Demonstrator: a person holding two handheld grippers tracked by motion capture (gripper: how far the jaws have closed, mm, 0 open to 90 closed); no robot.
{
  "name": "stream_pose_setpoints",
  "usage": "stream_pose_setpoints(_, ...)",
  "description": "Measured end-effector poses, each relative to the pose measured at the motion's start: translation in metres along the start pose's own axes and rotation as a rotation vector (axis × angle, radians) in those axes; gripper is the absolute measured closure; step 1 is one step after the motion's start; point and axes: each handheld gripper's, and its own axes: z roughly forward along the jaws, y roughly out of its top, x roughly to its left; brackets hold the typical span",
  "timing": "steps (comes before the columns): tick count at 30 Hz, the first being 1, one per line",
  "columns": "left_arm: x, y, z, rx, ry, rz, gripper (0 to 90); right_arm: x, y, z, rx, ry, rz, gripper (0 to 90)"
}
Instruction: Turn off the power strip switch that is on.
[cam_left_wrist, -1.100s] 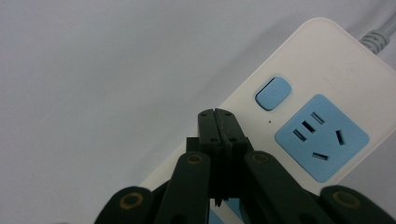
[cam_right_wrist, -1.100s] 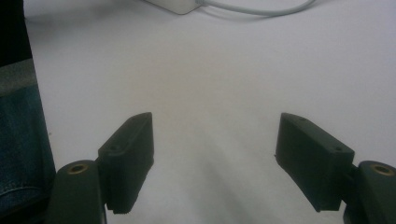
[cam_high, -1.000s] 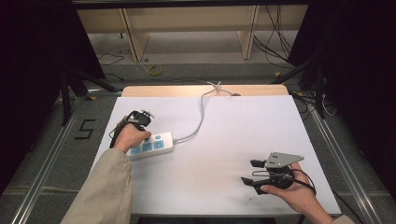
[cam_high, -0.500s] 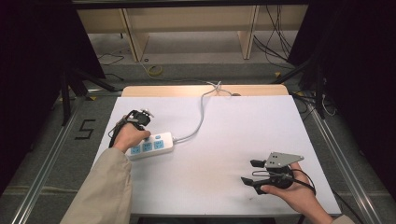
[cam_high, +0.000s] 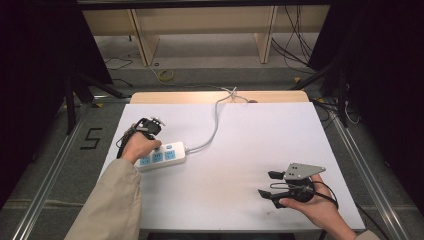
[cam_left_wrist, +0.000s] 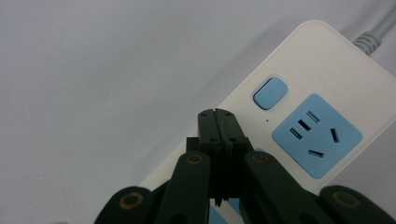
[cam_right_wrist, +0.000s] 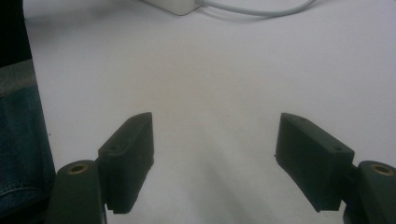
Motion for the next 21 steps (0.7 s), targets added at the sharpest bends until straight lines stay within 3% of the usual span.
stream_pose_setpoints(7, 0.001, 0.000, -0.004, -0.021, 0.006, -0.003, 90.0, 0.000, 0.000, 0.000, -0.001, 0.000, 0.001, 28.4)
stream_pose_setpoints(15, 0.001, 0.000, -0.011, -0.084, 0.008, -0.020, 89.9, 0.000, 0.000, 0.000, -0.002, 0.000, 0.003, 28.4)
stream_pose_setpoints(21, -0.001, 0.000, -0.017, -0.136, 0.004, -0.009, 89.7, 0.000, 0.000, -0.001, -0.001, 0.000, 0.006, 28.4)
